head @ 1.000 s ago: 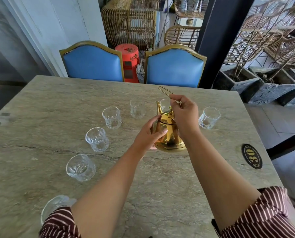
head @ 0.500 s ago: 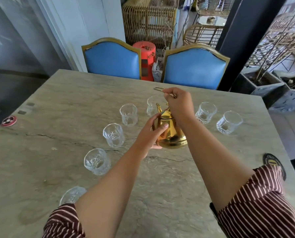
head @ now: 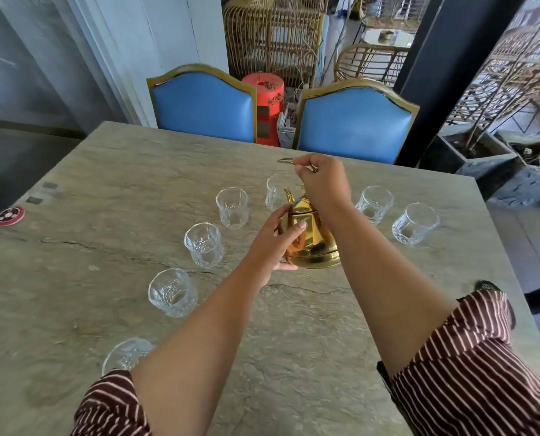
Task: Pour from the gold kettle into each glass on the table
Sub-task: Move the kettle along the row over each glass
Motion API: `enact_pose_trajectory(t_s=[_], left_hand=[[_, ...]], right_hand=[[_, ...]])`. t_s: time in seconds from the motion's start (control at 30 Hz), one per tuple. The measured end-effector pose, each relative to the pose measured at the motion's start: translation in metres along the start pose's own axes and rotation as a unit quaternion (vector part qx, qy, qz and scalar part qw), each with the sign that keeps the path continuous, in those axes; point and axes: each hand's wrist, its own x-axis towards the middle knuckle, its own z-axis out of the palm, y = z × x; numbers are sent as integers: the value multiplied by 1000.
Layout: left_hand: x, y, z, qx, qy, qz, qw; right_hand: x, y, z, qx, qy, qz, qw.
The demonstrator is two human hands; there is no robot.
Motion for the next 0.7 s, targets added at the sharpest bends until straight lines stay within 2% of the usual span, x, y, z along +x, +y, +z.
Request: enact_pose_trajectory(t_s=[0.7], left_hand=[[2,2,-1,-17,13,-18,1000]], right_hand=[[5,-5,0,-8,-15,-5,1000]])
